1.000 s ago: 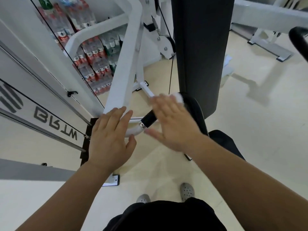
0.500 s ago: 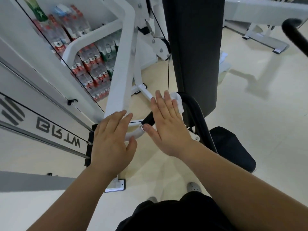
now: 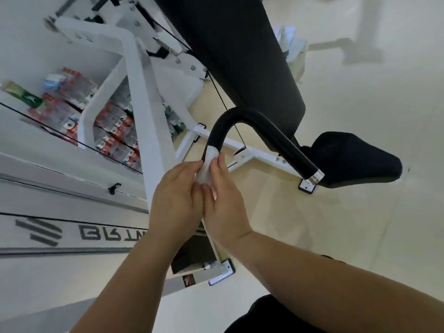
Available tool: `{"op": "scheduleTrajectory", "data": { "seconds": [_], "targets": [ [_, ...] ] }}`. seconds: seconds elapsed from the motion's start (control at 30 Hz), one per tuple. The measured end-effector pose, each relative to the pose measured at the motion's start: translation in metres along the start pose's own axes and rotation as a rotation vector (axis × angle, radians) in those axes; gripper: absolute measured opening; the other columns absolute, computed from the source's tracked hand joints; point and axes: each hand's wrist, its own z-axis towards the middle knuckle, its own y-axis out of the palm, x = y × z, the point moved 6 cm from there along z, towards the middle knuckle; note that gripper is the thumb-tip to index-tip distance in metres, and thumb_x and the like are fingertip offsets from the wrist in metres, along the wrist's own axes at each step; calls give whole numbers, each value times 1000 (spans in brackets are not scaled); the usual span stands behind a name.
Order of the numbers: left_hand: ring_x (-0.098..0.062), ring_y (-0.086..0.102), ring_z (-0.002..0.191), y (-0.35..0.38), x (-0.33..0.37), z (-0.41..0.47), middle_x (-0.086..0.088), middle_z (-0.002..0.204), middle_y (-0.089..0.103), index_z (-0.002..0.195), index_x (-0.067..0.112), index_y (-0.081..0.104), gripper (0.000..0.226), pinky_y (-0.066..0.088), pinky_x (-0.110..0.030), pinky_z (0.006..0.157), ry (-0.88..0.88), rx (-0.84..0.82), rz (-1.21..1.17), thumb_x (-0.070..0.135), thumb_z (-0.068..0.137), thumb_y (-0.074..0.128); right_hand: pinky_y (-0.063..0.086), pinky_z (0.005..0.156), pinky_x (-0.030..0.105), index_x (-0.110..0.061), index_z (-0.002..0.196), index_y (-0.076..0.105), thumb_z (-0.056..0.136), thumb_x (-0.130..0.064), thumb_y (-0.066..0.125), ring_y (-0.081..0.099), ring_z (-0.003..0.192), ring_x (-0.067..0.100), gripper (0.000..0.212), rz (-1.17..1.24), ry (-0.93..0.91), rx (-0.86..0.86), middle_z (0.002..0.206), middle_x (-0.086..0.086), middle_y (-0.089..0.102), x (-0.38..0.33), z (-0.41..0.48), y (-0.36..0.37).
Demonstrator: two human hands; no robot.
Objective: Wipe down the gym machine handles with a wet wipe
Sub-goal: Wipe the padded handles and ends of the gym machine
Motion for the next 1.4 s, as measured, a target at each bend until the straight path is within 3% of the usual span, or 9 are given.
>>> {"op": "scheduleTrajectory", "data": {
  "seconds": [0.13,0.3,0.57,0.83,0.93,1.03,1.2,1.33,1.4],
  "targets": [
    [12,52,108,-6,-5,-1,12,122,62,129,20,62,46,34,1,93,-119,-24,-177,16,90,40,3,118,11,-19,154,-19,107,-25,35,-14,147,-7,73,31,-43,-143,160,-12,-32,-1,-13,22],
    [-7,58,120,-11,-11,-1,4,124,66,131,19,63,47,47,-27,100,-224,-17,-425,22,92,36,9,125,34,-12,145,-31,107,-36,32,-26,149,14,77,-95,-87,-117,153,2,-46,-6,-8,32],
    [6,48,129,-9,-16,18,13,141,54,141,27,49,47,42,-14,101,-204,-36,-535,32,97,35,1,124,28,-12,154,-20,105,-38,39,-23,150,10,81,4,-18,166,158,-3,-39,-16,59,7],
    [-6,49,133,-6,-25,35,15,142,53,140,31,51,53,41,-40,113,-61,-113,-535,46,94,31,13,125,46,-10,153,-21,105,-32,38,-19,152,20,79,-165,-108,249,161,4,-32,-3,13,47],
    [-3,50,131,-4,-24,36,19,140,54,137,37,52,48,43,-37,110,-23,-171,-547,47,96,31,9,125,31,-19,152,-24,106,-34,39,-17,151,8,79,-83,-67,265,161,-4,-32,-3,20,43],
    [5,50,126,-4,-20,37,17,140,53,138,36,50,39,49,-20,100,-14,-211,-587,36,102,32,6,122,24,-24,155,-19,106,-36,37,-8,152,5,75,115,46,251,166,-5,-15,-3,46,22],
    [-1,47,133,-5,-22,35,17,143,52,142,34,48,48,41,-34,112,2,-175,-558,41,97,32,23,122,35,-29,155,-15,105,-39,35,22,151,17,71,188,76,249,166,4,13,4,53,18],
    [3,51,126,-4,-20,33,26,133,54,136,37,51,44,41,-7,98,-7,-172,-541,38,96,33,18,124,35,-16,157,-13,105,-29,39,-3,154,13,74,25,-53,244,167,1,-14,15,21,42],
    [2,50,127,-3,-18,35,23,136,53,138,34,52,45,41,-12,100,-13,-169,-539,38,97,33,22,123,37,-7,156,-9,105,-22,41,-9,154,18,73,-145,-150,247,164,6,-25,12,23,34]
  ]
}}
